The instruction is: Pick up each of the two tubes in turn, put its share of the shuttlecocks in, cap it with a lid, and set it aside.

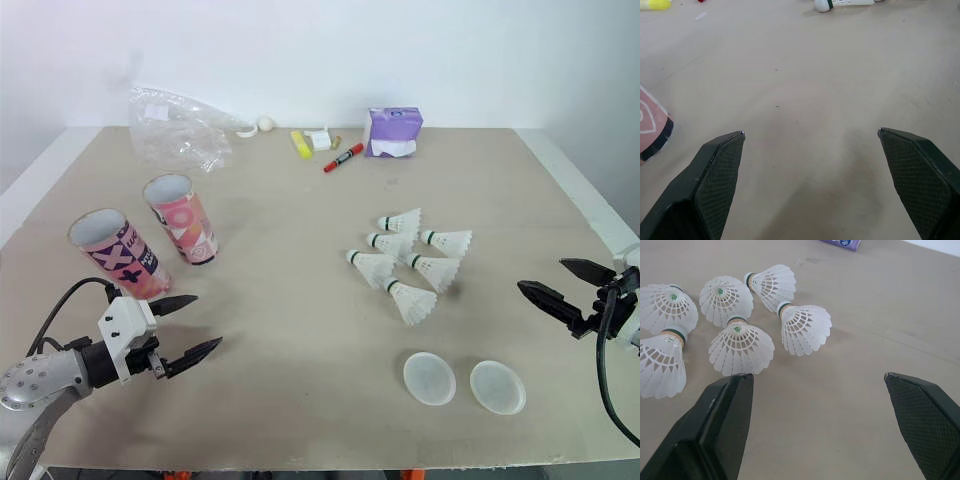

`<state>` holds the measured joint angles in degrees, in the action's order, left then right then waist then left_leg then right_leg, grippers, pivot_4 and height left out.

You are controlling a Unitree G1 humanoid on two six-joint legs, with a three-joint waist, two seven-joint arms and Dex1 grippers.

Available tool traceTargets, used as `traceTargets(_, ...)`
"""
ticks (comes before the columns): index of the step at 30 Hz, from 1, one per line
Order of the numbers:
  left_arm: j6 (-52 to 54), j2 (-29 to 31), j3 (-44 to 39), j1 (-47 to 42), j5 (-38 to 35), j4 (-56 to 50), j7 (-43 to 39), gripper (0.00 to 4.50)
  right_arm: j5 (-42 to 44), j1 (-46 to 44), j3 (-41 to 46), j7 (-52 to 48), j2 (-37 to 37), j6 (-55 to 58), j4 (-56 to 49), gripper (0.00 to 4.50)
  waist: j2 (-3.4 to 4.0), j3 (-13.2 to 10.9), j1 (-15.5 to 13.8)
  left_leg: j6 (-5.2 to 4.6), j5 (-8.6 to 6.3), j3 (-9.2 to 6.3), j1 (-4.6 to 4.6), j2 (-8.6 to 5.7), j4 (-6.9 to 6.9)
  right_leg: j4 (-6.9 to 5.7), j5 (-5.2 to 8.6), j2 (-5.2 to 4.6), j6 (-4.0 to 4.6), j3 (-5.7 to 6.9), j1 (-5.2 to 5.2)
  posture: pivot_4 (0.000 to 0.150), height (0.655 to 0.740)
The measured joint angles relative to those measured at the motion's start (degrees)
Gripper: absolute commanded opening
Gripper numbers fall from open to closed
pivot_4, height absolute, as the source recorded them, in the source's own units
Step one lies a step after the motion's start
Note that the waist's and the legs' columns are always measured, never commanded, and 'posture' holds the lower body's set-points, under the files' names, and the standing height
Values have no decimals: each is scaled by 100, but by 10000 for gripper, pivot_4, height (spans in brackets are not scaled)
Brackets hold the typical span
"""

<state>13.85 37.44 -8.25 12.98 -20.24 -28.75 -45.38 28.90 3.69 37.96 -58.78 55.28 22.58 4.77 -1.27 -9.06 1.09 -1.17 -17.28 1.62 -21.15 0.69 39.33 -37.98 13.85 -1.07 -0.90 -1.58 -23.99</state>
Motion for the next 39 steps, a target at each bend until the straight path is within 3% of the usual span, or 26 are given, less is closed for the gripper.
traceTargets(29, -136, -83, 139, -170, -106, 70, -96, 44514, -105, -5, 5, -19, -15, -307, 288, 45000, 0, 0, 0, 0, 0, 1, 1, 0, 0, 0, -1, 1, 0, -1, 0, 1500, 7400)
traceTargets(35, -90, -378, 28, -134, -183, 42, 261, 44514, -83, -671, -381, 31, -17, -290, 158, 45000, 3, 1, 20, 0, 0, 10, 6, 3, 0, 0, -8, 4, 1, -10, 0, 1500, 7400)
traceTargets(39, 37, -775, -151, 167, -209, -294, 847, 44514, 218, -1303, -911, 161, -166, 35, -645, 45000, 4, -2, 24, 0, 0, 9, 3, 7, 0, -1, -9, 10, 1, -14, -2, 1500, 7400)
